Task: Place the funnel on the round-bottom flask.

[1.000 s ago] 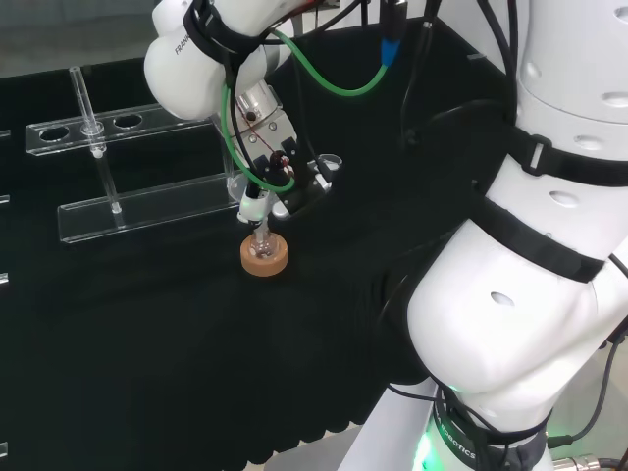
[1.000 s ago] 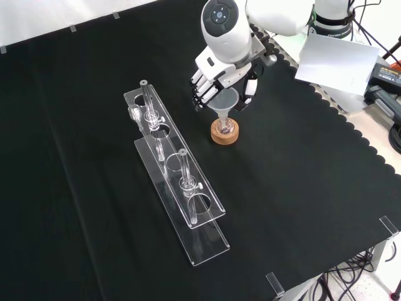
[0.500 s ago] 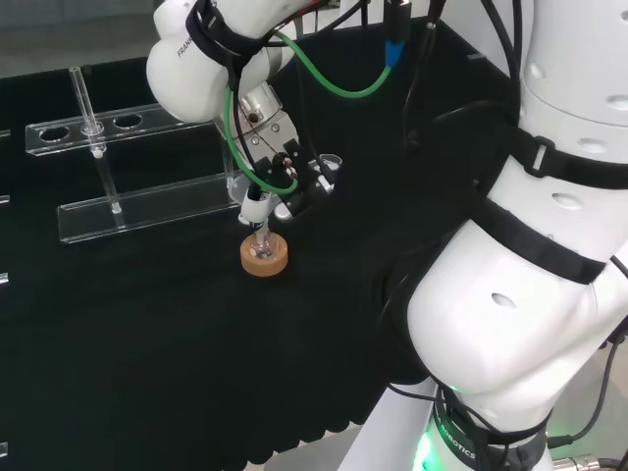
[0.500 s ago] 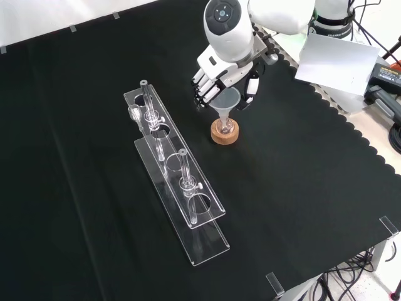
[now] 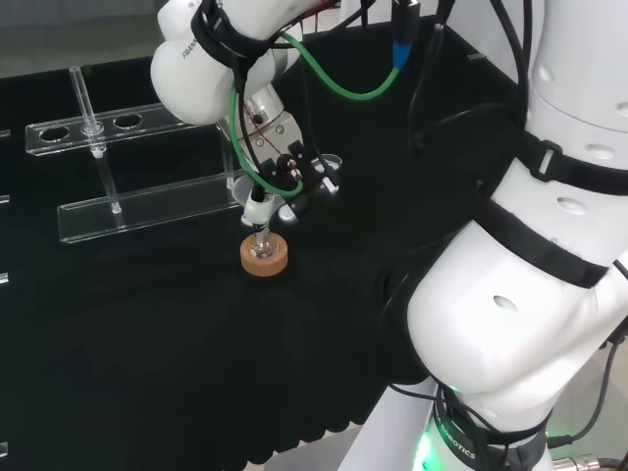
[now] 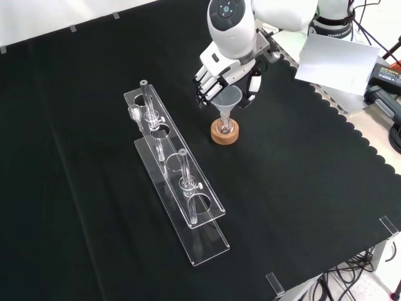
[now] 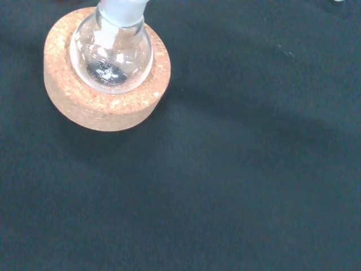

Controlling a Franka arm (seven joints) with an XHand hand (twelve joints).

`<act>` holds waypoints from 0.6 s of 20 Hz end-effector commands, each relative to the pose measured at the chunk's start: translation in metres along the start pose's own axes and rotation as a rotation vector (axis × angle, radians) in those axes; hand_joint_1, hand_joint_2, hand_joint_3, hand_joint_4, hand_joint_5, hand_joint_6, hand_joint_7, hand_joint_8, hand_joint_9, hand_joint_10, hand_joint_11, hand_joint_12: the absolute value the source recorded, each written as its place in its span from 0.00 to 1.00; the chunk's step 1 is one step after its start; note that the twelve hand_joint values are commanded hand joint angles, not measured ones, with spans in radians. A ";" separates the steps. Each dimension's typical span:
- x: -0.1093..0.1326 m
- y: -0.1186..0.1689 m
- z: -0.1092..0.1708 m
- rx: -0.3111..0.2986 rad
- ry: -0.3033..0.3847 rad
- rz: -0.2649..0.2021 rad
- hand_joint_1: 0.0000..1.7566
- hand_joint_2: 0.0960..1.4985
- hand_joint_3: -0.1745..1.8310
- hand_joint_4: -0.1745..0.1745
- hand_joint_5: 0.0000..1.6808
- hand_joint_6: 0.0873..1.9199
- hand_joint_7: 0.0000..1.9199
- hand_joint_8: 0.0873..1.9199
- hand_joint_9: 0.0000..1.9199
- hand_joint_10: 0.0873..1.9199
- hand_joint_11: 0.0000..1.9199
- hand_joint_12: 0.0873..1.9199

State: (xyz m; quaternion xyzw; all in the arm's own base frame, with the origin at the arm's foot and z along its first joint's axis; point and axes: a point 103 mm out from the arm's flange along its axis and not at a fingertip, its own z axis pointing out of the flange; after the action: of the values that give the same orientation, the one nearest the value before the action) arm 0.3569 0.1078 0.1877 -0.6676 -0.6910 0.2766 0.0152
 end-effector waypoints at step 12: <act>-0.005 -0.006 0.001 -0.017 0.045 -0.072 0.29 0.39 0.25 0.36 0.12 0.00 0.00 0.23 0.13 0.33 0.10 0.72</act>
State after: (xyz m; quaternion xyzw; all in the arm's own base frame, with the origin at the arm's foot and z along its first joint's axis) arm 0.3542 0.1019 0.1876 -0.6579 -0.6999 0.2763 0.0322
